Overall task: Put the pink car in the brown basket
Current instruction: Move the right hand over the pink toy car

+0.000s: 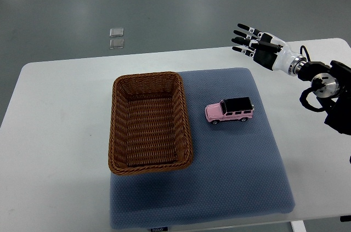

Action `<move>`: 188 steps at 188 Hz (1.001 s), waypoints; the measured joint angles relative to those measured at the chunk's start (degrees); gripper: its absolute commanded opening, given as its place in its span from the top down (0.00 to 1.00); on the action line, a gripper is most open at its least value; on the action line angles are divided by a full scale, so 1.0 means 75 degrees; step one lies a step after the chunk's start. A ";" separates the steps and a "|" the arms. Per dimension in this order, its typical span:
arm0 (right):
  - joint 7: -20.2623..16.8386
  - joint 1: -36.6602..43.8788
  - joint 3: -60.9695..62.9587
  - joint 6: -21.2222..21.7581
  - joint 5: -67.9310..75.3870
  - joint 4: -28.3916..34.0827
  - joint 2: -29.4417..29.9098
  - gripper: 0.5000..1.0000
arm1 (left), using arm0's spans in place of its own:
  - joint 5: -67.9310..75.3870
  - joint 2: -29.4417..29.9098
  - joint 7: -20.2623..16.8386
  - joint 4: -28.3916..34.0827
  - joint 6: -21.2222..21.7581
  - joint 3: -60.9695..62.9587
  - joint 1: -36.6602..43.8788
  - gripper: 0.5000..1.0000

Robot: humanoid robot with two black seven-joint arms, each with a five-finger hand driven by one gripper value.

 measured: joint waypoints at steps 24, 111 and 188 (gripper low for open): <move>0.0006 0.0000 -0.0001 0.0000 -0.0011 0.0010 0.0001 0.14 | 0.0000 0.0000 0.0000 -0.0006 0.0000 0.0012 -0.0008 0.00; 0.0309 0.0348 -0.0015 0.0000 -0.1851 0.0094 -0.0338 0.15 | 0.0002 0.0000 -0.0011 0.0013 -0.0001 -0.0019 0.0023 0.00; 0.0918 0.1089 -0.0114 0.0002 -0.6380 0.1634 -0.1210 0.15 | 0.0000 0.0000 -0.0011 0.0016 -0.0004 -0.0013 0.0024 0.00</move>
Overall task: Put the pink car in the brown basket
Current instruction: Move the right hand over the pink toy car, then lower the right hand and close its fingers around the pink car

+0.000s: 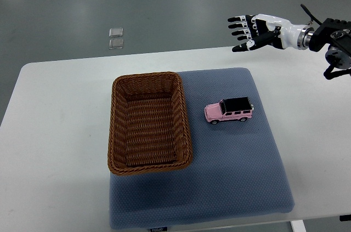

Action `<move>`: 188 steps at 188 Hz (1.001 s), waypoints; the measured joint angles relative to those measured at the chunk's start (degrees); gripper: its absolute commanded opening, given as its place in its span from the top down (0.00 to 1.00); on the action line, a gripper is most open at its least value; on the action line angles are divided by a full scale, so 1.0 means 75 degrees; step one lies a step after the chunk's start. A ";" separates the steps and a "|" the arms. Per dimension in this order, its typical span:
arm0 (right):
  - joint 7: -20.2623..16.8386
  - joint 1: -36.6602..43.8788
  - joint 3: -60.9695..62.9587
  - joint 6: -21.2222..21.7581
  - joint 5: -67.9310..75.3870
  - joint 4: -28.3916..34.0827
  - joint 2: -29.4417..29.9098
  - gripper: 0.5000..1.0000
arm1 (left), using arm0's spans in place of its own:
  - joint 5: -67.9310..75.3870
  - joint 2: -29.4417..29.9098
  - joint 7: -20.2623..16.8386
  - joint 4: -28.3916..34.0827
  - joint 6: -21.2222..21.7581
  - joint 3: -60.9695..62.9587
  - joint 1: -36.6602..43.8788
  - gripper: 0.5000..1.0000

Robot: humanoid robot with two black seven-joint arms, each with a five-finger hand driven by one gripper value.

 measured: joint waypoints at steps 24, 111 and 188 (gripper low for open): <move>0.0045 0.0050 -0.0201 0.0000 -0.1009 0.1124 -0.0467 0.15 | 0.0000 0.0000 0.0000 0.0001 0.0002 0.0000 0.0000 0.00; 0.0042 -0.0400 -0.0941 -0.0002 -0.2730 0.4465 -0.1898 0.15 | 0.0000 0.0000 0.0000 0.0001 0.0003 0.0000 -0.0001 0.00; 0.0000 -0.1341 -0.1090 -0.0232 -0.3406 0.4623 -0.1570 0.15 | 0.0000 0.0000 0.0000 0.0001 0.0000 0.0000 0.0000 0.00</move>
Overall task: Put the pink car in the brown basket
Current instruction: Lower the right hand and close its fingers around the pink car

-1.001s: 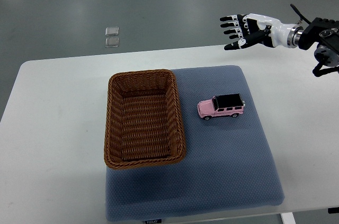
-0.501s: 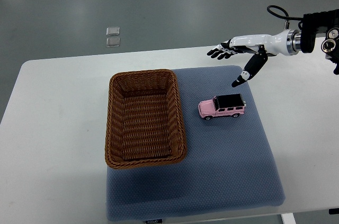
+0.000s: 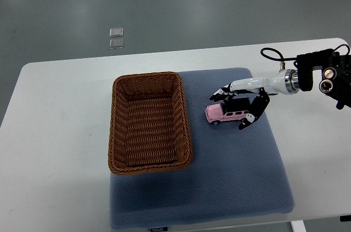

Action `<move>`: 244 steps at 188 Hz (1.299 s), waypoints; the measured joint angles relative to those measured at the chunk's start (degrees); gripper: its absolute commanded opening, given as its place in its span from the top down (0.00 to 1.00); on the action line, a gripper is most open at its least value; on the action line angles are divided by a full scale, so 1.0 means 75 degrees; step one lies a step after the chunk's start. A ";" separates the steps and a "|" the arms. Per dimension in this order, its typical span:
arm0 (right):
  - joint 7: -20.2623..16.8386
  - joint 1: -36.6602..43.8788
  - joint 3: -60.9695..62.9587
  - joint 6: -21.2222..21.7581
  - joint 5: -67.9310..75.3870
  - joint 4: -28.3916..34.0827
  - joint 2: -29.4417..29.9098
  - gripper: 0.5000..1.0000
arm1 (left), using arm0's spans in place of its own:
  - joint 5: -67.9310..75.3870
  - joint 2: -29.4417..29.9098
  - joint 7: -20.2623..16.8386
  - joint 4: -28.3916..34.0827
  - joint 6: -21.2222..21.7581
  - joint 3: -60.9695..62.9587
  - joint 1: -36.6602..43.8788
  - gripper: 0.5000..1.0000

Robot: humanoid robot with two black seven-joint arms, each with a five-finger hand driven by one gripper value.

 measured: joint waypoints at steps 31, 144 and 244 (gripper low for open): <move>-0.0015 -0.0217 -0.0003 -0.0713 -0.0281 -0.0004 0.0094 0.16 | 0.0000 0.0000 0.0000 0.0000 0.0000 0.0000 0.0000 0.00; -0.0542 -0.0445 -0.0015 -0.1672 -0.0362 -0.0209 0.0372 0.21 | 0.0000 0.0000 0.0000 -0.0002 0.0003 -0.0003 0.0000 0.00; -0.0549 -0.0491 -0.0240 -0.1878 -0.0363 -0.0413 0.0368 0.39 | 0.0000 0.0000 0.0000 -0.0002 -0.0001 -0.0010 0.0000 0.00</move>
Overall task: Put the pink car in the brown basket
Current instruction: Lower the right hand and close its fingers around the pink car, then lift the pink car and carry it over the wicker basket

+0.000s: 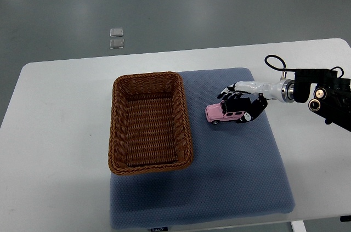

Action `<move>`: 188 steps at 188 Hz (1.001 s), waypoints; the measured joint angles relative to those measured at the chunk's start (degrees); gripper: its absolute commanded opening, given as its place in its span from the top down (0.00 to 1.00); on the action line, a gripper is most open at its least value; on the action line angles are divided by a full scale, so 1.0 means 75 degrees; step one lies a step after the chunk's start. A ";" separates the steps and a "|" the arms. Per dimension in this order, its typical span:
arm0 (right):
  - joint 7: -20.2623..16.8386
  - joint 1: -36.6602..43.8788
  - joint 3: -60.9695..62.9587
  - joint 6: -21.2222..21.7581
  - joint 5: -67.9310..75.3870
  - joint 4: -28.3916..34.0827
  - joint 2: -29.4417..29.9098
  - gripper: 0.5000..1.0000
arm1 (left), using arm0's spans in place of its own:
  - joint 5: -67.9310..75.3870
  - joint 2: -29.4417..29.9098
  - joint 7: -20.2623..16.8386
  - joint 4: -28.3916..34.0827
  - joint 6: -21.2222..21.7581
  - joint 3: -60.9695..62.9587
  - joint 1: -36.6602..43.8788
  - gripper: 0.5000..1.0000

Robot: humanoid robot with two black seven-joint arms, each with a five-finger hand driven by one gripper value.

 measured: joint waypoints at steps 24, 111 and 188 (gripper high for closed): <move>0.0001 0.0000 -0.0077 -0.0078 -0.0002 -0.0004 0.0000 0.50 | 0.0000 0.0000 0.0000 0.0000 0.0001 0.0000 0.0000 0.00; 0.0034 0.0039 -0.0103 -0.0122 -0.0001 -0.0004 -0.0003 0.98 | 0.0000 0.0000 0.0000 0.0000 0.0004 0.0000 0.0000 0.00; 0.0448 0.0835 0.0002 0.0062 0.0154 0.0003 -0.0141 1.00 | 0.0000 0.0000 0.0000 0.0001 0.0003 -0.0001 0.0000 0.00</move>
